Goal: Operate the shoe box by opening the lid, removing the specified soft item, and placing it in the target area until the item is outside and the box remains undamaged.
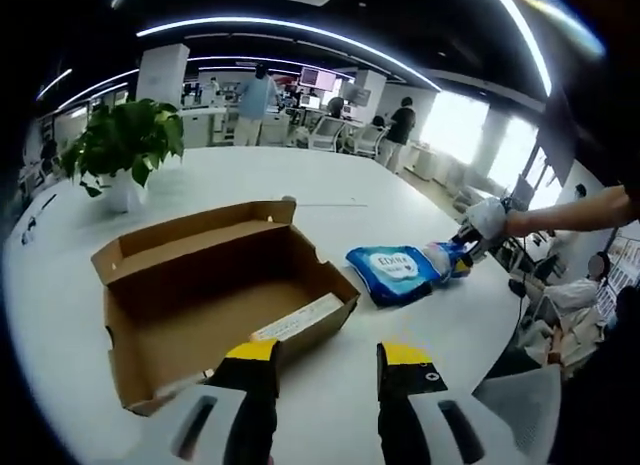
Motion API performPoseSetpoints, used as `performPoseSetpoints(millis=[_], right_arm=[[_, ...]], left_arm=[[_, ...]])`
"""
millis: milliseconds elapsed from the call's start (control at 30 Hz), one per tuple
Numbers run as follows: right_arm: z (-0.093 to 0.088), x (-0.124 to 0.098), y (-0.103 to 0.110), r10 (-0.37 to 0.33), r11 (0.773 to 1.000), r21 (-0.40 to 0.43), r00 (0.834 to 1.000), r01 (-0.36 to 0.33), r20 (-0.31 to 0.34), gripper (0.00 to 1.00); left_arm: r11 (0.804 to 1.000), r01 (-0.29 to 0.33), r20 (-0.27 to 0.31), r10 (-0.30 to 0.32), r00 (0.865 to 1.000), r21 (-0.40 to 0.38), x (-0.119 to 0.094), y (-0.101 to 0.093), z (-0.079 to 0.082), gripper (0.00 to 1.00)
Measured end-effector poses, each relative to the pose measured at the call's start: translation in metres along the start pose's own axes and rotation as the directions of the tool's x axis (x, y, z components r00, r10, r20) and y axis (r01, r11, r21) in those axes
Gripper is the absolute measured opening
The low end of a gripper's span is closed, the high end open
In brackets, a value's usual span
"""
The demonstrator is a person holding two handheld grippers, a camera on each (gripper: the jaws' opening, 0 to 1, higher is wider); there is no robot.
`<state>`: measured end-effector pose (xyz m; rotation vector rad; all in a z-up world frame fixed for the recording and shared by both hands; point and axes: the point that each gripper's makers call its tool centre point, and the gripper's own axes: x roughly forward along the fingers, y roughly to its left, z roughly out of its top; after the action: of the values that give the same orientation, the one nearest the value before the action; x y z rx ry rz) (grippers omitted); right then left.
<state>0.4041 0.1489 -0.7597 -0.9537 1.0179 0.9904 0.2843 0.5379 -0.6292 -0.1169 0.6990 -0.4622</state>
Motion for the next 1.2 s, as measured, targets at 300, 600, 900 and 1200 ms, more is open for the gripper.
performPoseSetpoints(millis=[300,600,900,1200], right_arm=[[0.002,0.008,-0.003,0.011,0.999,-0.042,1.000,-0.011,0.005,0.31],[0.002,0.013,0.003,0.020,0.994,-0.111,1.000,-0.021,-0.004,0.40],[-0.003,0.004,-0.001,-0.003,0.996,-0.084,1.000,0.002,-0.002,0.41],[-0.007,-0.002,-0.001,-0.025,0.997,-0.080,0.999,0.023,-0.020,0.41]], left_arm=[[1.000,-0.014,-0.005,0.014,1.000,-0.015,0.000,-0.001,-0.004,0.38],[1.000,-0.012,-0.004,0.012,1.000,-0.012,0.003,-0.009,-0.003,0.38],[1.000,-0.006,0.004,0.006,1.000,-0.007,-0.003,-0.008,0.001,0.38],[1.000,0.009,0.005,-0.009,1.000,0.001,-0.009,0.003,0.002,0.38]])
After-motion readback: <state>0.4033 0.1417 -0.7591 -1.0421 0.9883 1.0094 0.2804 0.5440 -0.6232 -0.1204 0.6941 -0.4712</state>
